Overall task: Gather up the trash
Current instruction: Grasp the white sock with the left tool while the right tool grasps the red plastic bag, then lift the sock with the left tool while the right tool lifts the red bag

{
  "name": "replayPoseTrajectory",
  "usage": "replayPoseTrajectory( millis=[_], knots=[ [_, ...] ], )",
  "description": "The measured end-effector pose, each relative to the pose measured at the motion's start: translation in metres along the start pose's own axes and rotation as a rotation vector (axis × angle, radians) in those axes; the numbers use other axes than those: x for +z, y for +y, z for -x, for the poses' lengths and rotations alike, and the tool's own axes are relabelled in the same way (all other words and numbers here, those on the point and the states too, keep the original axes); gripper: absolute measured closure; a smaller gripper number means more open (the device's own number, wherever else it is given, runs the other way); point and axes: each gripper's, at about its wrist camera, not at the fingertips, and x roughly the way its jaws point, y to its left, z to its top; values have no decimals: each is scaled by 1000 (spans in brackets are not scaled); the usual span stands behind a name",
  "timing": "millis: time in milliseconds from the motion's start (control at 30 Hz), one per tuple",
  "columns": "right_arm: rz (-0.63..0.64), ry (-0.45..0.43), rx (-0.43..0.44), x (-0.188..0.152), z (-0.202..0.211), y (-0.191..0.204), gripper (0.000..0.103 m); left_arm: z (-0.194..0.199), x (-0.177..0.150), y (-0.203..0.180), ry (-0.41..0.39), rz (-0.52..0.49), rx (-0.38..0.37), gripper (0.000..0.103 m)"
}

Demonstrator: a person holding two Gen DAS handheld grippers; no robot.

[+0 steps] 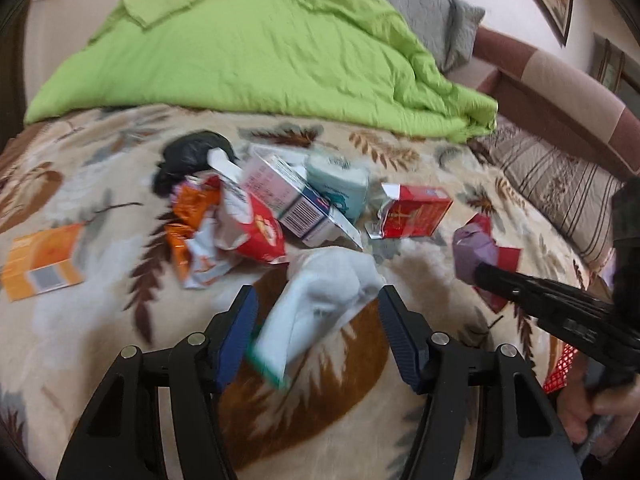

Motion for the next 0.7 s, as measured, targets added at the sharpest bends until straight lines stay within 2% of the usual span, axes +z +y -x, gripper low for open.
replayPoseTrajectory(
  millis=[33,100,167,267,400,533,700],
  knots=[
    [-1,-2,0,0,0,-1,91,-10,1,-2,17,-13,14,52],
    [1,-7,-5,0,2,-2,91,-22,0,-3,50,-15,9,72],
    [7,-10,-8,1,1,-1,91,-28,-4,-8,73,-34,15,76],
    [15,-14,-9,0,1,1,91,-21,-9,-14,45,-66,36,82],
    [21,-27,-11,0,3,3,91,-1,-17,-16,-12,-58,35,85],
    [50,-60,-23,-1,10,8,91,29,-23,-21,-111,-65,42,84],
    [108,-105,-16,-4,20,21,91,52,-21,-21,-205,-64,98,84]
  ],
)
